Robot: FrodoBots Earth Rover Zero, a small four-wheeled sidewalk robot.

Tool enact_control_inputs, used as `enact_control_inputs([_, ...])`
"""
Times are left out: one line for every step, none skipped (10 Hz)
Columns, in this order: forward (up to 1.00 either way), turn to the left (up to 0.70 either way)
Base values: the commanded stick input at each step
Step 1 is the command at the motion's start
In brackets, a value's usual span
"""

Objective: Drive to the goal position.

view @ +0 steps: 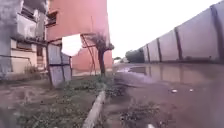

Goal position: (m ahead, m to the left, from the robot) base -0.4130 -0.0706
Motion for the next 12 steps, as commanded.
enact_control_inputs([-1.0, 0.0])
enact_control_inputs([-1.0, 0.0])
enact_control_inputs([-1.0, 0.0])
enact_control_inputs([-1.0, 0.0])
enact_control_inputs([-1.0, 0.0])
enact_control_inputs([-1.0, 0.0])
enact_control_inputs([-1.0, 0.0])
enact_control_inputs([-1.0, 0.0])
enact_control_inputs([-1.0, 0.0])
enact_control_inputs([-1.0, 0.0])
enact_control_inputs([-0.52, 0.0])
enact_control_inputs([0.0, 0.0])
